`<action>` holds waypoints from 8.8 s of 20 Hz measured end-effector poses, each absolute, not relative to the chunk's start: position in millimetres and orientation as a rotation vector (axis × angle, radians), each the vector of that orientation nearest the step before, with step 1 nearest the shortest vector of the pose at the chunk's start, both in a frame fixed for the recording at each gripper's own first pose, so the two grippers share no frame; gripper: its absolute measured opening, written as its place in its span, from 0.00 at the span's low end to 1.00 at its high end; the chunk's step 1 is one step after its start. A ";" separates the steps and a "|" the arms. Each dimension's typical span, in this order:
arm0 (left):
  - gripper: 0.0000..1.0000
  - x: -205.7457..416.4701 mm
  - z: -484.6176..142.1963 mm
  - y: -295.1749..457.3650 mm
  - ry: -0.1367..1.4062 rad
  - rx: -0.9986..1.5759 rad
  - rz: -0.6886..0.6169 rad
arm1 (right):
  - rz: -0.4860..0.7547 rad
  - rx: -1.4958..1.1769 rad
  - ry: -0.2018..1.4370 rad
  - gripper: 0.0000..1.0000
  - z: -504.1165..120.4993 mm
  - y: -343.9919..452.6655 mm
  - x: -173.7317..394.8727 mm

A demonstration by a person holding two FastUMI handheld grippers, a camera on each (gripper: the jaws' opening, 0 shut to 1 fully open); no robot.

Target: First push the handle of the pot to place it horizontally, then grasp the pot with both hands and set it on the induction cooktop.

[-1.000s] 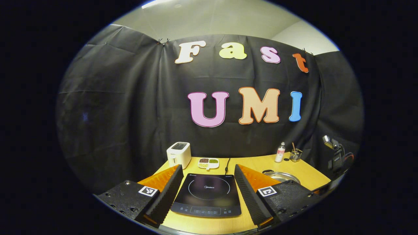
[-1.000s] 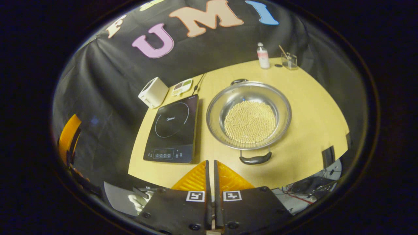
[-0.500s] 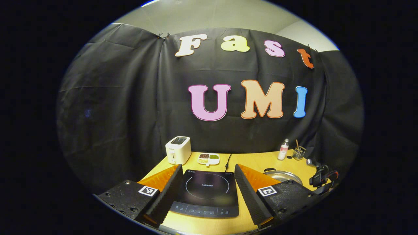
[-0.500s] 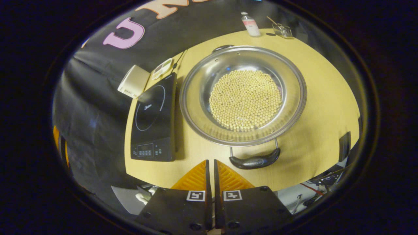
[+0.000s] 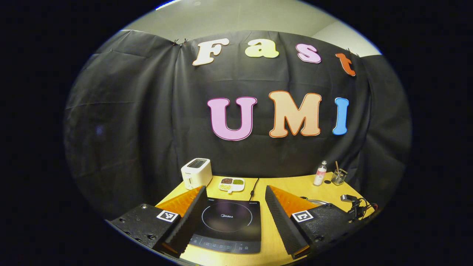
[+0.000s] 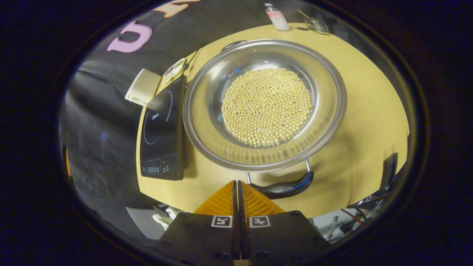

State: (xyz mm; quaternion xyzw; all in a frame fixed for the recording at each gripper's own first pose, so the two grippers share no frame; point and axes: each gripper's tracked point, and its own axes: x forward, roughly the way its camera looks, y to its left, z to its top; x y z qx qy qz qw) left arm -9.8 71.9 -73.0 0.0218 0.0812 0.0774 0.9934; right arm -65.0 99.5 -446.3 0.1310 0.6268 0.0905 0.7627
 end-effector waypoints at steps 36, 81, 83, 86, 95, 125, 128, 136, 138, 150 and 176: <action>0.96 60.0 -110.1 7.8 0.269 -0.021 0.250 | 0.049 0.184 1.352 0.04 -446.2 -56.9 49.1; 0.95 74.9 -344.4 -34.4 1.038 -0.212 -0.021 | 0.199 0.375 1.242 1.00 -405.4 -84.8 158.7; 0.94 77.9 -359.0 -32.7 1.092 -0.214 -0.021 | 0.207 0.356 1.270 1.00 -415.4 -82.9 158.1; 0.94 83.2 -377.6 -35.7 1.149 -0.232 -0.030 | 0.214 0.332 1.300 0.94 -433.5 -77.2 159.2; 0.81 91.1 -409.8 -44.5 1.243 -0.225 -0.043 | 0.233 0.362 1.399 0.85 -467.6 -61.3 149.1; 0.58 56.2 -362.6 -15.1 1.230 -0.149 -0.159 | 0.172 0.354 1.307 0.50 -421.9 -28.8 86.2; 0.58 53.2 -350.7 13.7 1.222 -0.136 -0.195 | 0.140 0.357 1.283 0.51 -409.1 1.5 69.4; 0.58 51.0 -334.5 124.8 1.199 -0.092 -0.237 | 0.108 0.391 1.258 0.51 -400.8 116.9 36.7; 0.59 51.1 -337.6 153.5 1.198 -0.075 -0.238 | 0.111 0.392 1.266 0.50 -407.4 145.8 34.1; 0.57 76.2 -354.0 261.1 1.111 -0.011 -0.181 | 0.124 0.373 1.271 0.50 -434.0 258.0 60.5; 0.70 120.9 -359.0 297.8 0.941 0.046 -0.089 | 0.142 0.345 1.137 0.49 -455.2 304.7 112.9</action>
